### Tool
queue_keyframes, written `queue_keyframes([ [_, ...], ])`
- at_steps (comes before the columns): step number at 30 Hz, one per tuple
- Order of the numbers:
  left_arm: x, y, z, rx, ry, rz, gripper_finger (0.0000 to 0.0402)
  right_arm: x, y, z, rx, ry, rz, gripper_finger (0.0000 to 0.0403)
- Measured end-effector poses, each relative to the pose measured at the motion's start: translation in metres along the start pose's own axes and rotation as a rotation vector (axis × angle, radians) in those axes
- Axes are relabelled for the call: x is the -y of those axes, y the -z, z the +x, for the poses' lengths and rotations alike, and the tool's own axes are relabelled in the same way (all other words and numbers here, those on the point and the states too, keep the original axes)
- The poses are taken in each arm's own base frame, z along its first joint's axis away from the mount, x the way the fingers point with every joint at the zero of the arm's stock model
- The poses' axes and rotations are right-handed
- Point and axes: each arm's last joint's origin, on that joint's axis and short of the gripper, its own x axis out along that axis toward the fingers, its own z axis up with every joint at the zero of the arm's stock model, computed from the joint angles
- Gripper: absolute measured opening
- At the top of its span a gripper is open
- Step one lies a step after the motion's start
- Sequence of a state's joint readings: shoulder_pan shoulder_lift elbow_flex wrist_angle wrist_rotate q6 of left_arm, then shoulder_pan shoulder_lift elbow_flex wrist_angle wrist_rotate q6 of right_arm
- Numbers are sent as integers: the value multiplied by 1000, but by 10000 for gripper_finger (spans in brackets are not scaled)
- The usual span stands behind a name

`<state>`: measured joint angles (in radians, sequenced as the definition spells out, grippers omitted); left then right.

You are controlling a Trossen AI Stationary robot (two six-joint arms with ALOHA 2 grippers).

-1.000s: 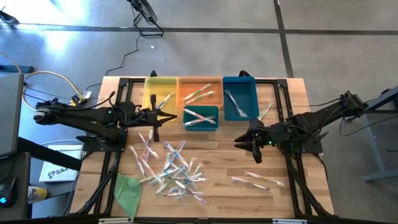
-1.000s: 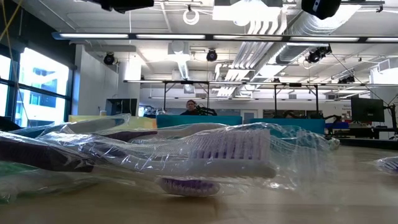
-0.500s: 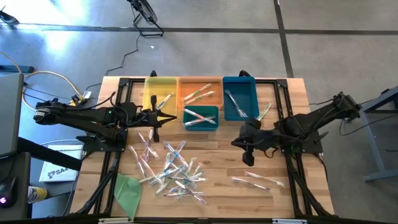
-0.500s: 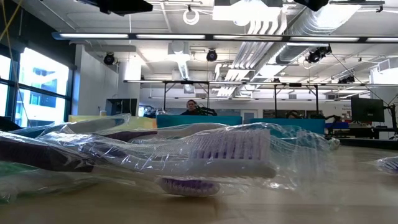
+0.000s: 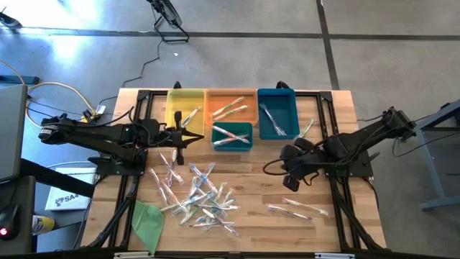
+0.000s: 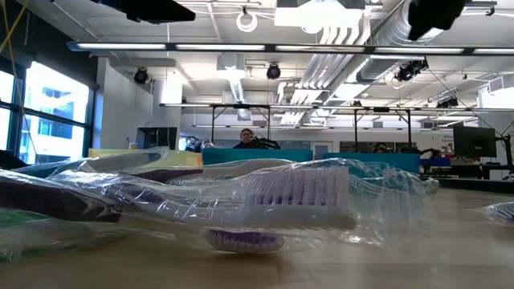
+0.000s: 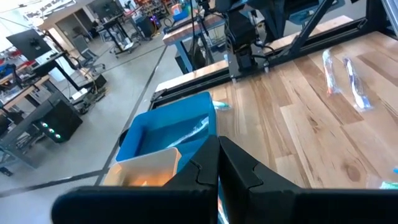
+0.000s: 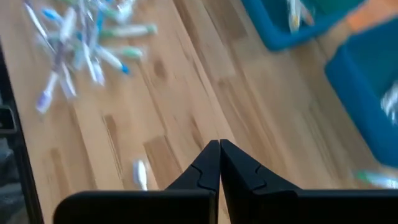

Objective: Pick & Place Toothbrushes
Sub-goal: Put the orange toothbrush into the dark green bin

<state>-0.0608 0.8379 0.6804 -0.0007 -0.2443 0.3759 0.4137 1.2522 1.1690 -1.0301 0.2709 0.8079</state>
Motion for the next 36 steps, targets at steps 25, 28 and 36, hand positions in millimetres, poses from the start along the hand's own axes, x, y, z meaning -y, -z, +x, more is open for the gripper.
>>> queue_keyframes([
  [25,0,0,0,-3,-1,1,0,-11,98,32,-261,90,229,3],
  [28,0,0,0,-3,-1,1,0,-12,108,35,-274,89,243,3],
  [36,0,0,0,-3,-1,15,0,-15,135,39,-403,45,213,3],
])
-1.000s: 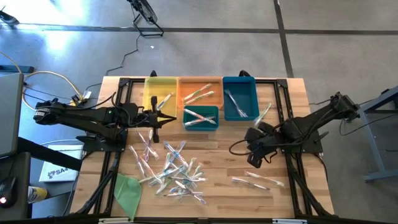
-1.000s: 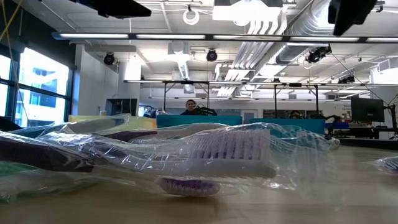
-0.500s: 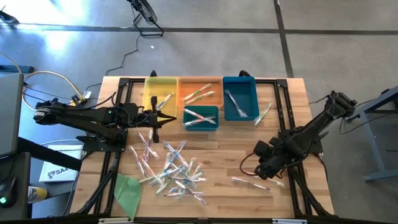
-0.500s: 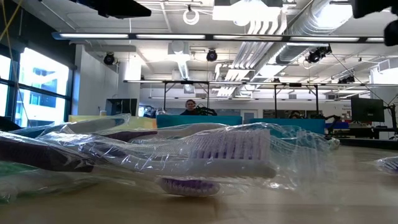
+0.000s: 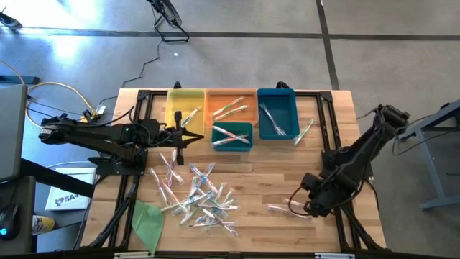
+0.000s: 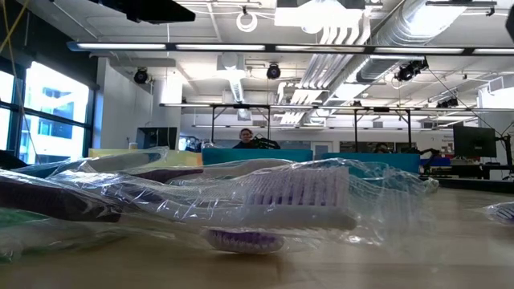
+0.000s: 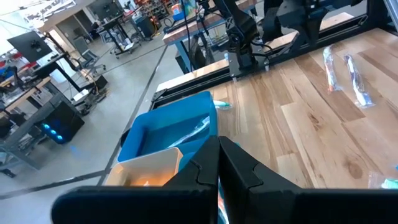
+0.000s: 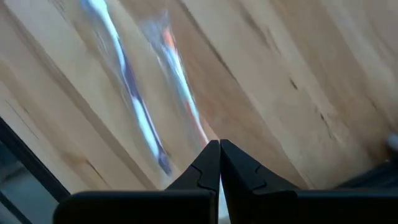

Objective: Pick & Place Toothbrushes
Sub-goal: Put the orange toothbrush into the dark green bin

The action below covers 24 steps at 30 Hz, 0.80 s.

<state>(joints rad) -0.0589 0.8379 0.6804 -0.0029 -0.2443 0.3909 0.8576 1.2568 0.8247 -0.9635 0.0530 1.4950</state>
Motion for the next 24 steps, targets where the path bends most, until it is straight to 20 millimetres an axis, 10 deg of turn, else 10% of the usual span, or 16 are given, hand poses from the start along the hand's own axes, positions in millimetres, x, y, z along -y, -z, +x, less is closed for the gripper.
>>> queue_keyframes([
  [13,0,0,0,0,0,-3,0,-6,21,5,-51,-28,-204,103],
  [24,0,0,0,0,0,-4,0,-26,38,49,-86,58,-262,169],
])
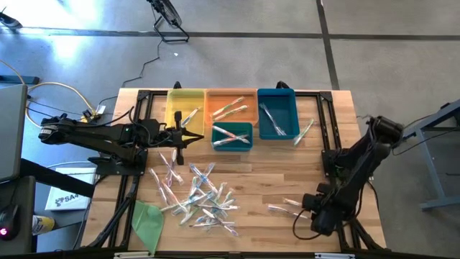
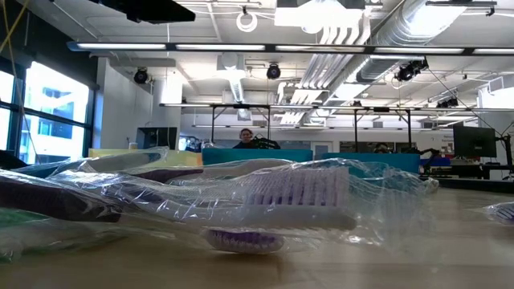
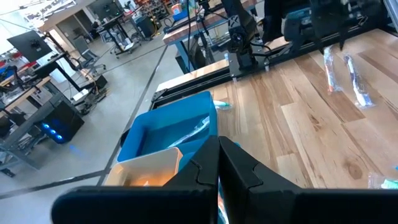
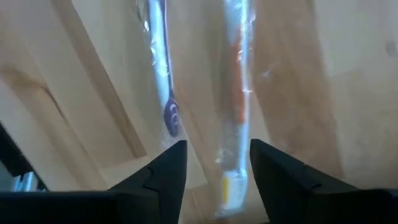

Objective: Pick & Place Toothbrushes
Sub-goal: Put the orange toothbrush into the dark green bin

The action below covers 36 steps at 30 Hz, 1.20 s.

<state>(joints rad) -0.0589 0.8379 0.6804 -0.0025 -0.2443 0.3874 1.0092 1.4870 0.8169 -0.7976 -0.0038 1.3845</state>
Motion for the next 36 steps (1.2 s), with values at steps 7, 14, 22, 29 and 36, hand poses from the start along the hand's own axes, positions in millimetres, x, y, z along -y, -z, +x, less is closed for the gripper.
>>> queue_keyframes([
  [7,0,0,0,0,0,0,0,-1,-1,17,5,90,10,170],
  [14,0,0,0,0,0,0,0,1,-1,18,11,117,7,163],
  [22,0,0,0,0,0,0,0,3,-2,24,57,101,15,144],
  [29,0,0,0,0,0,0,0,10,0,36,41,57,59,142],
  [36,0,0,0,0,0,0,0,10,0,36,41,59,51,137],
])
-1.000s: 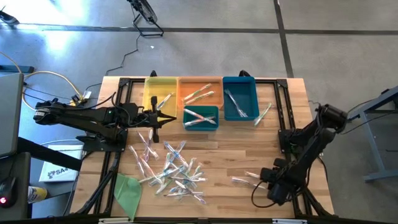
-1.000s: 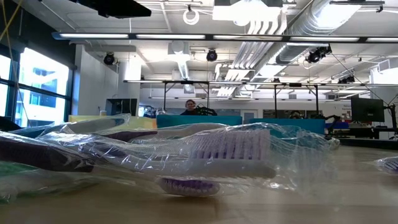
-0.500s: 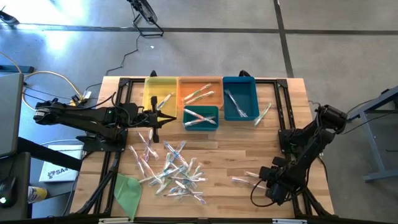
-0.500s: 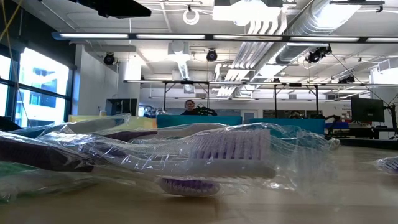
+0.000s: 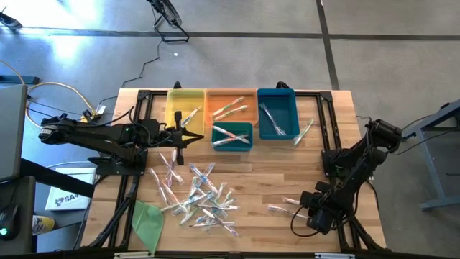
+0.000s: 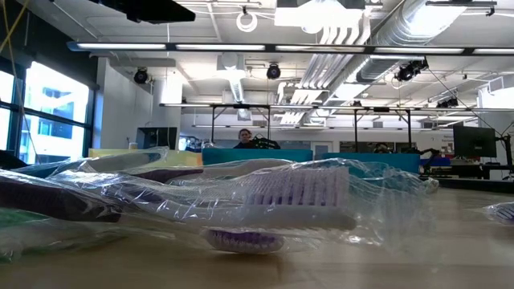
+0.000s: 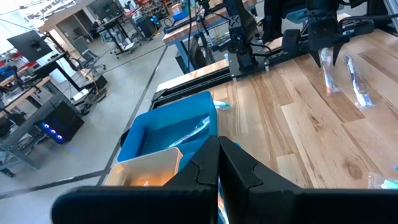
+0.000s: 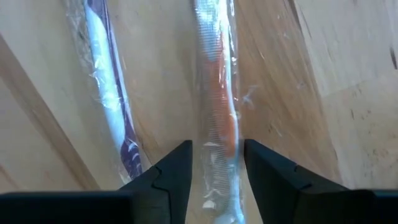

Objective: Pick & Place Toothbrushes
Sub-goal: Put the orange toothbrush into the dark green bin

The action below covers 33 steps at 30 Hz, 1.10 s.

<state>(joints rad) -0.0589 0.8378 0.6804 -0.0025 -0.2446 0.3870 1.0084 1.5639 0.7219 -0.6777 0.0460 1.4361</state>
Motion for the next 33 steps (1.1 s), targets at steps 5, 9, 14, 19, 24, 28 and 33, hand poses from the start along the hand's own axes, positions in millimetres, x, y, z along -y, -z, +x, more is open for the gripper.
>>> queue_keyframes([
  [5,0,0,0,0,0,0,0,1,0,0,-1,6,0,97],
  [9,0,0,0,0,0,0,0,1,0,0,-1,8,0,57],
  [14,0,0,0,0,0,0,0,1,0,1,-1,6,-1,23],
  [19,0,0,0,0,0,0,0,1,0,1,-12,3,0,11],
  [24,0,0,0,0,0,0,0,-1,0,-5,-11,-18,1,8],
  [28,0,0,0,0,0,0,0,0,-2,-13,-18,-63,13,6],
  [33,0,0,0,0,0,1,0,3,-12,-21,15,-91,43,4],
])
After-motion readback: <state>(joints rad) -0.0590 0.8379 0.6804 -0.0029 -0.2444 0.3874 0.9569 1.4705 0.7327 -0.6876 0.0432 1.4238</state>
